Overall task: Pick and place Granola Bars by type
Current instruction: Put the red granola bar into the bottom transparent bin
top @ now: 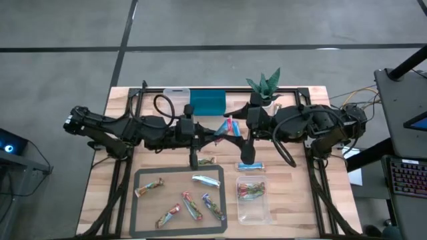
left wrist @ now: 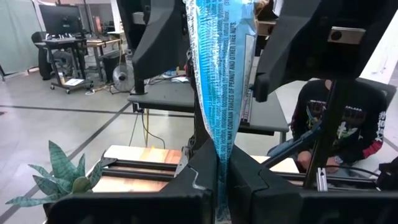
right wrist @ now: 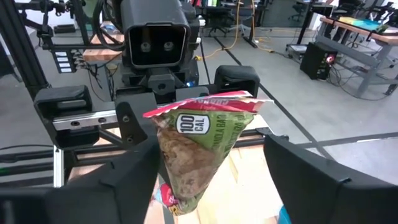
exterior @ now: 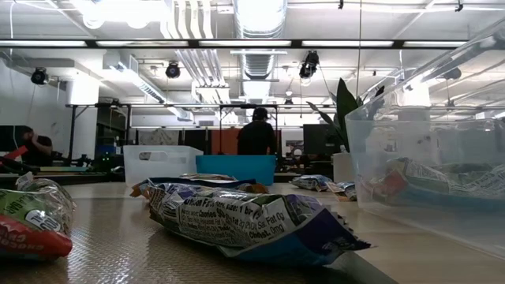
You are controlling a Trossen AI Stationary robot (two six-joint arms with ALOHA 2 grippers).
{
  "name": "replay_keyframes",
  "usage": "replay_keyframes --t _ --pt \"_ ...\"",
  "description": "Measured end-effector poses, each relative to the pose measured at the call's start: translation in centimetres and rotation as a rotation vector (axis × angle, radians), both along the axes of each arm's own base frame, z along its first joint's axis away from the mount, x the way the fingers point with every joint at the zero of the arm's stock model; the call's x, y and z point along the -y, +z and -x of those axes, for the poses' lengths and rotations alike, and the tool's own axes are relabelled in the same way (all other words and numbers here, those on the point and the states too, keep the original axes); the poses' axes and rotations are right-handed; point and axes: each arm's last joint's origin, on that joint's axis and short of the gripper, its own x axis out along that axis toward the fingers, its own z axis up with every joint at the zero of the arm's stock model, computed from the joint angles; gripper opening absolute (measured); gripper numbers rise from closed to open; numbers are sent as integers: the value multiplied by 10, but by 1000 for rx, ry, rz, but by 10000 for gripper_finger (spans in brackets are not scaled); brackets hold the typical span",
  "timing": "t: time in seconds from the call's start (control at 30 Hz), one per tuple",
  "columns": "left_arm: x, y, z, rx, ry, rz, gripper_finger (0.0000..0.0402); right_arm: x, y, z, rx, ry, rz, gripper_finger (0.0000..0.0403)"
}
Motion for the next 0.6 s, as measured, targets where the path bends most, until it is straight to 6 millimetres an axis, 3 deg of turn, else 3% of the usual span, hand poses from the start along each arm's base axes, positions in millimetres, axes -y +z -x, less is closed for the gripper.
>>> replay_keyframes --t 0.6 --pt "-1 1 0 9 6 7 0 0 0 0 -5 7 28 71"
